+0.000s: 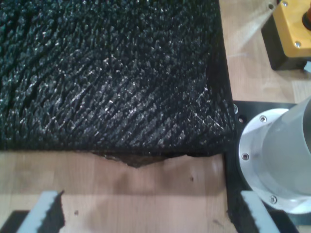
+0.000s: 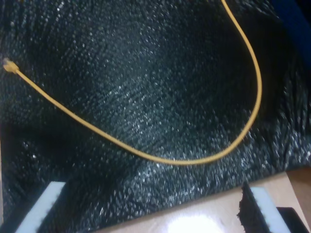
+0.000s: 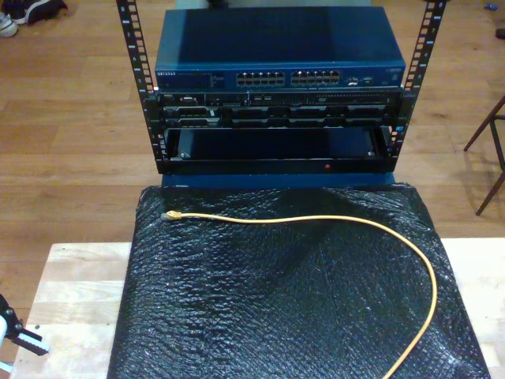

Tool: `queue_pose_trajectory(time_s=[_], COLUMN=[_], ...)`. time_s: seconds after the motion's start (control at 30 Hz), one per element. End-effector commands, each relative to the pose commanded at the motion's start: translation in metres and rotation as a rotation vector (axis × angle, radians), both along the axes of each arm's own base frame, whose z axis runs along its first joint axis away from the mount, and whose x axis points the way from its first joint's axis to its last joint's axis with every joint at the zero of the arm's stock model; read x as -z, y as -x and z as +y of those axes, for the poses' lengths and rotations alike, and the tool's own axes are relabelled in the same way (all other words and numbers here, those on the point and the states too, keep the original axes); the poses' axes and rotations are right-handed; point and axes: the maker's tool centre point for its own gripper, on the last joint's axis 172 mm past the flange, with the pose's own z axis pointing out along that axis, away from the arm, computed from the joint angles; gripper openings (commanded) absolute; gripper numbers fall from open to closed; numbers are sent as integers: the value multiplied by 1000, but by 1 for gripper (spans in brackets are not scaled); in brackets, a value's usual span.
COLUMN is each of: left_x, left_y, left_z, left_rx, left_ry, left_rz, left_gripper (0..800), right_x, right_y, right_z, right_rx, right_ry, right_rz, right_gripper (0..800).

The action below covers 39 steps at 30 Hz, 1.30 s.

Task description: Grab the cable and plug it in

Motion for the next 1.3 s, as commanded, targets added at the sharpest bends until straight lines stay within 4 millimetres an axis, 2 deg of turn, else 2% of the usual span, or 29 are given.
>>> queue_pose_trajectory(time_s=[0.17, 0.33, 0.47, 0.77, 1.1, 1.3], left_x=[-2, 1, 4, 11, 8, 9], left_y=[-8, -20, -30, -33, -37, -37], left_z=[-8, -12, -14, -17, -10, -9], left_rx=[0, -14, -37, -38, -68, -71], left_ry=[12, -4, -34, -46, -70, -71], left_rz=[-3, -2, 13, 23, 16, 19], left_gripper=[800, 800, 800, 800, 800, 800], right_x=[4, 6, 12, 22, 61, 93], right_y=[-28, -50, -60, -82, -108, -120], right_z=[15, 40, 64, 98, 154, 204], right_rx=[11, -2, -31, -68, -147, -217], right_ry=[42, 69, 75, 98, 250, 344], right_rz=[-12, -16, -2, -8, 35, 41], right_gripper=[797, 797, 796, 796, 796, 796])
